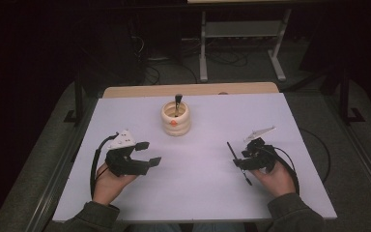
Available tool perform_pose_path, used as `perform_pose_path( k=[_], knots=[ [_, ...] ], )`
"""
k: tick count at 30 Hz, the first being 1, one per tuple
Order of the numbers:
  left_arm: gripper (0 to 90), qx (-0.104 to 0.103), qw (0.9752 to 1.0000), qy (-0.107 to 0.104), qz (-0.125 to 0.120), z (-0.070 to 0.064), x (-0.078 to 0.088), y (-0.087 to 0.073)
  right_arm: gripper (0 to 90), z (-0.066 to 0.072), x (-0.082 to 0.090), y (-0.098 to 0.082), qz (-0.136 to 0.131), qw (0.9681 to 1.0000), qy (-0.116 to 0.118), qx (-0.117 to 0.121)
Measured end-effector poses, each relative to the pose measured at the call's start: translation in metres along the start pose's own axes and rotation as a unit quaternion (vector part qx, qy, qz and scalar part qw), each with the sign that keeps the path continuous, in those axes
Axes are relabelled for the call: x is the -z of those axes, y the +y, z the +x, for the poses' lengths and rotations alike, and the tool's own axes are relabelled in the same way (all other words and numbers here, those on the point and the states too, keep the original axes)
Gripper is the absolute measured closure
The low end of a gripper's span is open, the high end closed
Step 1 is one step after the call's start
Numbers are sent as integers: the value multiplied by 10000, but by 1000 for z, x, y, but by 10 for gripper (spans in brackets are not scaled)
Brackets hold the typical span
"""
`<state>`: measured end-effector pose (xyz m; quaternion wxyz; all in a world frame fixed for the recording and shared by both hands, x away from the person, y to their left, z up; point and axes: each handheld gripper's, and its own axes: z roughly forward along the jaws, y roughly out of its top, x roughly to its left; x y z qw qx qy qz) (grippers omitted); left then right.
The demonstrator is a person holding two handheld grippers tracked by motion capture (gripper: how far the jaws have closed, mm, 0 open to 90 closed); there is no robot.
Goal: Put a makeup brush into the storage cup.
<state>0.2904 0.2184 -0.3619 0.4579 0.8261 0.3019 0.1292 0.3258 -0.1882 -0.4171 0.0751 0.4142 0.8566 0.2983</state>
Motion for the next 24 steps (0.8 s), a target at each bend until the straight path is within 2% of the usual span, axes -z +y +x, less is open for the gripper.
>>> perform_pose_path(
  k=[8, 17, 18, 24],
  knots=[
    [284, -8, 10000, -26, 14, -2, -2, 0, 596, 0, -11, 0, 278, 9995, -90, -109],
    [285, -3, 10000, -37, 20, -3, -2, 0, 670, 3, -16, -1, 491, 9985, -236, -105],
    [285, -23, 10000, -29, 7, -3, -1, 0, 726, 4, -16, -2, 488, 9981, -371, -89],
    [285, -20, 10000, -31, 35, -3, -2, 0, 806, 11, -17, -2, 495, 9971, -582, -34]
  ],
)
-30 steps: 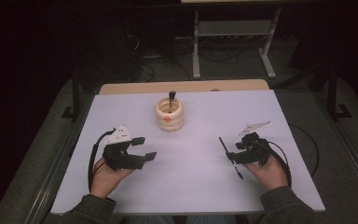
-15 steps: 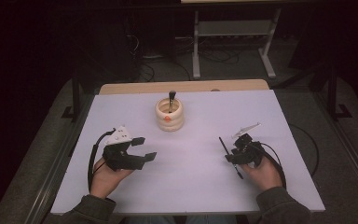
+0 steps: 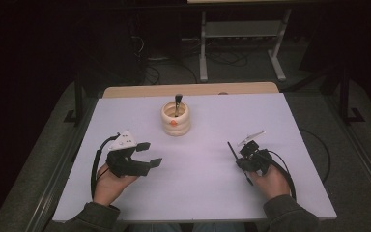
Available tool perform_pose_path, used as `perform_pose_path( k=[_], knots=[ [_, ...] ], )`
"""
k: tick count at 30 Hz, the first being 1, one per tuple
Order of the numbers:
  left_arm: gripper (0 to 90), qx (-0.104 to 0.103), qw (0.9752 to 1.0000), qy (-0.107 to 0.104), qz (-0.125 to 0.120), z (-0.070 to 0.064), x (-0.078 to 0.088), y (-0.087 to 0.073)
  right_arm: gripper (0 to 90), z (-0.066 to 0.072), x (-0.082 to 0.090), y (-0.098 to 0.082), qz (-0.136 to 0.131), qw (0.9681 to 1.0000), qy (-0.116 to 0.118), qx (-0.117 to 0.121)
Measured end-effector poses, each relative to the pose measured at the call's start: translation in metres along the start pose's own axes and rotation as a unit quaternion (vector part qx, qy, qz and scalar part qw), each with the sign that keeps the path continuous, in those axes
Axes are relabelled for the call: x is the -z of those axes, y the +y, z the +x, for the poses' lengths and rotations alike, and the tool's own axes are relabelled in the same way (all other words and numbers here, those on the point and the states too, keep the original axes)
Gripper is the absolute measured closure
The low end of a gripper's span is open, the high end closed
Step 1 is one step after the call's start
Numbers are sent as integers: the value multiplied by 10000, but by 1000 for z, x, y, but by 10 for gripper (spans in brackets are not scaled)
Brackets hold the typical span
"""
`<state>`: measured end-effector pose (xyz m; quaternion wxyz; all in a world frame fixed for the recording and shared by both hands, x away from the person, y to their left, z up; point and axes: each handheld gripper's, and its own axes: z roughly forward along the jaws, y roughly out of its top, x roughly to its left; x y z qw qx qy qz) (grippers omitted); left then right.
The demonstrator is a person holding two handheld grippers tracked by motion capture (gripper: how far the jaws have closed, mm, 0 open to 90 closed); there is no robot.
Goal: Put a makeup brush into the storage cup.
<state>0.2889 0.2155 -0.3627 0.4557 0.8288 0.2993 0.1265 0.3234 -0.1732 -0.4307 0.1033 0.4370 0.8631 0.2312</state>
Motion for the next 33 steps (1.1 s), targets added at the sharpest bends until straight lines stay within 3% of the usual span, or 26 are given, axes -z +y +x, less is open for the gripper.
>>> perform_pose_path(
  k=[10, 18, 27, 33],
  knots=[
    [287, -53, 10000, -5, 26, -1, 0, 0, 841, 2, 0, -2, -73, 10000, -27, 9],
    [288, -20, 10000, -13, 0, -1, -1, 1, 847, 0, 1, -2, -96, 9999, 100, -61],
    [288, -51, 10000, -20, 6, -1, 0, 1, 851, 1, 2, -2, -131, 9998, 131, 32],
    [288, -48, 10000, -29, 1, -1, 0, 1, 852, -1, 6, -3, -145, 9995, 272, 16]
  ],
)
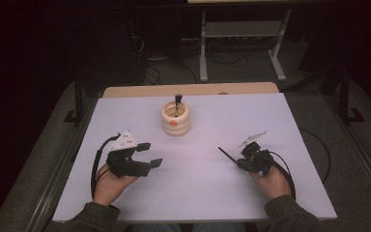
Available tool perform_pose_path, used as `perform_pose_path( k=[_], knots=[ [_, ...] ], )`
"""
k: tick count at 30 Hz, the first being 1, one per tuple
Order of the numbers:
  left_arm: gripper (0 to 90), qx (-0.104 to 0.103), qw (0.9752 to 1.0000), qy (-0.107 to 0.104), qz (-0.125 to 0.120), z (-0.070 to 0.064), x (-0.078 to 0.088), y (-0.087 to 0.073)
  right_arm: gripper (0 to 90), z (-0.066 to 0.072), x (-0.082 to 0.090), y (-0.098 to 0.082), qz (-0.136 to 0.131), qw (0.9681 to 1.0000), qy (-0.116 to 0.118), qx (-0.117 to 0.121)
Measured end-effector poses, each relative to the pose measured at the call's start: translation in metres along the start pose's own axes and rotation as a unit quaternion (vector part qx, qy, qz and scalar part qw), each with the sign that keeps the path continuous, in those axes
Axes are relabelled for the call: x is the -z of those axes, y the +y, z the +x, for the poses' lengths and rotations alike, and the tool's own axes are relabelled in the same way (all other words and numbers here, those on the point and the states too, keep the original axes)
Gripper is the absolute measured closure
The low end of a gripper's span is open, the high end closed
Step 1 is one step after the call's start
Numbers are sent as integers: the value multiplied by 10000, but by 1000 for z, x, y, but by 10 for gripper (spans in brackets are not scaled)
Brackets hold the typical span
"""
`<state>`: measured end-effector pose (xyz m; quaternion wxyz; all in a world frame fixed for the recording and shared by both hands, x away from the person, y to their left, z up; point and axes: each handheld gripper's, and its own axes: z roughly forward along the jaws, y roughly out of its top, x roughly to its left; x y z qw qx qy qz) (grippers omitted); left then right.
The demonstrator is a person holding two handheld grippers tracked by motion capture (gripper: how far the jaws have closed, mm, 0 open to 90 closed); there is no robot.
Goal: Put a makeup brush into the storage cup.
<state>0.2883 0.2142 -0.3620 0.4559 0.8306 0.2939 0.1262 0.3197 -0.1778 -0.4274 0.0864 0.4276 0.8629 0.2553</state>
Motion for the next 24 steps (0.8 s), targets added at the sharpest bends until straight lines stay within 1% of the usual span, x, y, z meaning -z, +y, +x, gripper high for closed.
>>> perform_pose_path(
  k=[2, 3, 6, 7, 8, 11, 12, 16, 17, 21, 24],
  knots=[
    [288, -12, 10000, -6, 6, 0, 0, 0, 851, 0, 0, 0, 1, 10000, 44, 18],
    [288, -30, 10000, -9, 4, 0, 0, 0, 852, 0, 1, 0, -49, 10000, 47, 32],
    [288, -32, 10000, -21, 6, 0, 0, 0, 852, 1, 3, 1, -82, 9999, 94, 81],
    [288, -24, 10000, -29, 21, 0, -1, 1, 852, 1, 5, 1, -102, 9999, 124, 62],
    [289, -36, 10000, -34, 32, 0, -1, 1, 852, 0, 5, 2, -148, 9998, 126, 103],
    [289, -15, 10000, -43, 40, -1, -1, 1, 852, 0, 6, 2, -163, 9997, 166, 101],
    [289, -18, 10000, -45, 41, -1, -1, 0, 852, 0, 6, 1, -130, 9997, 193, 75],
    [289, -14, 10000, -47, 33, -1, -1, 1, 852, -2, 3, 0, -39, 9998, 147, 125],
    [289, -12, 10000, -48, 14, 0, -1, 0, 851, -1, -1, -1, 54, 9999, 70, 143],
    [289, -20, 10000, -40, 3, 0, -1, 0, 850, 0, -3, -1, 101, 9998, -27, 185],
    [289, -21, 10000, -37, 9, 0, 0, 0, 839, 2, -4, -2, 123, 9998, -41, 163]
  ],
)
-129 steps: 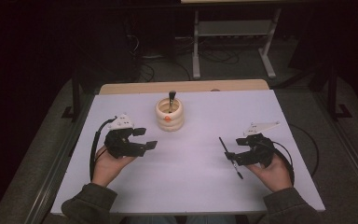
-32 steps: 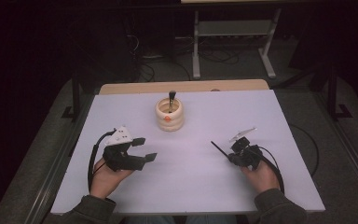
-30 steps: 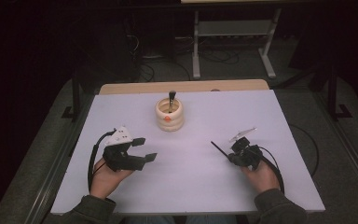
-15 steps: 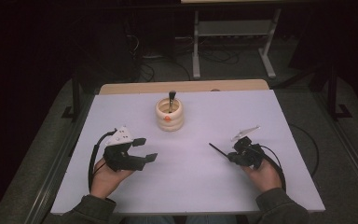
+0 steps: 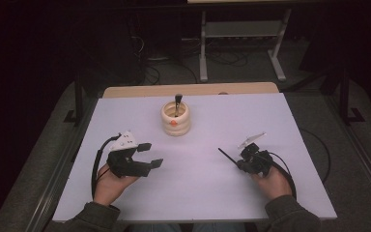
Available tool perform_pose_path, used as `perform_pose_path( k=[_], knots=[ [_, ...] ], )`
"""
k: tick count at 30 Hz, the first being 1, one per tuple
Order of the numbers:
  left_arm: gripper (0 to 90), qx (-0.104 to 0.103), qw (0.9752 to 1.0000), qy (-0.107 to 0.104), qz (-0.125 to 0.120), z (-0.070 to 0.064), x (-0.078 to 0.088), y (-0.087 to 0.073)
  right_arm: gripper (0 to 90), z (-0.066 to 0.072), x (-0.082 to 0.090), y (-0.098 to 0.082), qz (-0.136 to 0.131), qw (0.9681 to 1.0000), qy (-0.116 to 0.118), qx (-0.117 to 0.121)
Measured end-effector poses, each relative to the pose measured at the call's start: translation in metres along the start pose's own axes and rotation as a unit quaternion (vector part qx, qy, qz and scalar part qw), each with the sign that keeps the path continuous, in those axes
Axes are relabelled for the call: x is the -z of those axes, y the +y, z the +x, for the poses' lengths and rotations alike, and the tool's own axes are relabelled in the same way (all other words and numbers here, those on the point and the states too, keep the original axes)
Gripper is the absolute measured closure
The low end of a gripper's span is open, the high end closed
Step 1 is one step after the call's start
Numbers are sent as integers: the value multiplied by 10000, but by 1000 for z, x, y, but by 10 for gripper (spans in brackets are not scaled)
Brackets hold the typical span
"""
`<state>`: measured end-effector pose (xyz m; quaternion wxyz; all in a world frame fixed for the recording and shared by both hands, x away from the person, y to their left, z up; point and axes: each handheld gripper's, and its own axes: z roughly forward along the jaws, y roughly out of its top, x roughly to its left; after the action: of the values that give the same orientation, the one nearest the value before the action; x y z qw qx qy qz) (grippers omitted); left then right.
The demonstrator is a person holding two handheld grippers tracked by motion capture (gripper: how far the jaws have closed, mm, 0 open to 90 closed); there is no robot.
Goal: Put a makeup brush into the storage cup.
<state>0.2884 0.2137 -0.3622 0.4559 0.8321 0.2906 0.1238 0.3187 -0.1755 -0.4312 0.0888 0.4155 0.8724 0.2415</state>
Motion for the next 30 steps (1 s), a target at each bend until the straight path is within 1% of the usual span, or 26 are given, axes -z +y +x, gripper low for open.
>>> perform_pose_path(
  k=[3, 4, 6, 9, 11, 13, 14, 15, 16, 18, 19, 21, 22, 25, 26, 27, 30],
  knots=[
    [289, 14, 10000, -11, 0, 0, 0, 0, 835, 0, 0, 0, 31, 10000, -3, -44],
    [289, -2, 10000, -20, 8, 0, -1, 0, 831, 1, -1, 2, 89, 9999, -19, -119],
    [289, -3, 10000, -27, 29, 0, -1, 0, 831, 0, -1, 2, 98, 9999, -21, -117],
    [289, -11, 10000, -38, 45, 0, -2, 0, 841, -2, -1, 7, 265, 9994, 61, -194],
    [289, -18, 10000, -55, 48, -1, -3, 1, 851, -4, -2, 7, 277, 9995, 108, -95],
    [289, -42, 9999, -60, 72, -1, -3, 1, 852, -6, -1, 6, 248, 9994, 214, -70],
    [290, -65, 9999, -73, 68, -1, -3, 1, 853, -6, -1, 6, 224, 9995, 210, -42],
    [291, -36, 10000, -73, 48, -2, -3, 2, 853, -5, -1, 5, 191, 9996, 189, -4],
    [291, -45, 9999, -71, 60, -2, -3, 2, 853, -5, -1, 5, 175, 9997, 170, 80],
    [291, -59, 9999, -76, 61, -2, -3, 3, 853, -5, 0, 5, 136, 9996, 203, 113],
    [292, -94, 9999, -83, 62, -1, -2, 3, 854, -4, 3, 6, 47, 9992, 397, 65],
    [292, -83, 9999, -108, 70, -2, -3, 4, 853, -2, 6, 8, -21, 9988, 479, 110],
    [293, -125, 9998, -117, 105, -2, -3, 5, 853, 0, 8, 9, -53, 9985, 524, 134],
    [294, -168, 9997, -143, 119, -4, -3, 8, 853, 6, 16, 14, -150, 9974, 626, 333],
    [295, -168, 9997, -143, 119, -4, -3, 8, 853, 6, 16, 14, -150, 9974, 626, 333],
    [297, -269, 9995, -159, 112, -6, -4, 12, 853, 15, 24, 20, -259, 9955, 748, 516],
    [298, -304, 9993, -181, 110, -9, -4, 14, 853, 19, 27, 23, -293, 9945, 778, 632]
  ],
)
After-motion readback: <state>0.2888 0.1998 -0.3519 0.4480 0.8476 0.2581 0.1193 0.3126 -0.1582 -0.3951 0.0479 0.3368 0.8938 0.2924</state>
